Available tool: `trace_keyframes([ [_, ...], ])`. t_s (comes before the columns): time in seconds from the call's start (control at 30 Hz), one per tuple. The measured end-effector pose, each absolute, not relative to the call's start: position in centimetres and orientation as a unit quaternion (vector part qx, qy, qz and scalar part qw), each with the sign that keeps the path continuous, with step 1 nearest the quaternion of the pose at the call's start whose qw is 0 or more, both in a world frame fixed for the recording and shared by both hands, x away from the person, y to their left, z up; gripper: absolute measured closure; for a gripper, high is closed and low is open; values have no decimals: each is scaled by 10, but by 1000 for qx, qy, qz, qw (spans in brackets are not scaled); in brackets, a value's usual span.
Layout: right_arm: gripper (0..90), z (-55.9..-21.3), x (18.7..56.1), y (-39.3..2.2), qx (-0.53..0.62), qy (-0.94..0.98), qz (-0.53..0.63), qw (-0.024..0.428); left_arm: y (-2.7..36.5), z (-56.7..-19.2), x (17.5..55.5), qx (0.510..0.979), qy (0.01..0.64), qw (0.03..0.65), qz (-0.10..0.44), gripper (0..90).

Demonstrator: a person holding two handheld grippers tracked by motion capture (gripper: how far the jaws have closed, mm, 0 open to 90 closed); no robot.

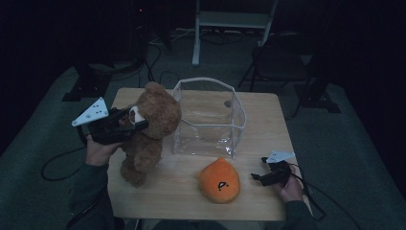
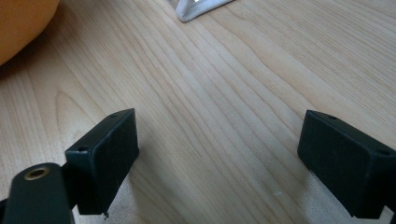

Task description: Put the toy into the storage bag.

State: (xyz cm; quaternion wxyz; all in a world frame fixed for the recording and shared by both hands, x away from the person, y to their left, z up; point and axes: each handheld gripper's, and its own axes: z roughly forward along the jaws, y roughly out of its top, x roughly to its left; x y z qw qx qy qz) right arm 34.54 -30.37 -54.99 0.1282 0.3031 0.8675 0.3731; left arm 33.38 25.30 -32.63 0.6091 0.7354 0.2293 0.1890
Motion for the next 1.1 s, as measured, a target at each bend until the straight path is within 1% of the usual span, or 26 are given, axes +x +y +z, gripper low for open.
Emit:
trace_keyframes([
  [1.1, 116, -550, 345, -304, 303, 868, 373, 128, 253, -303, 344, 721, 238, 616, 210, 407],
])
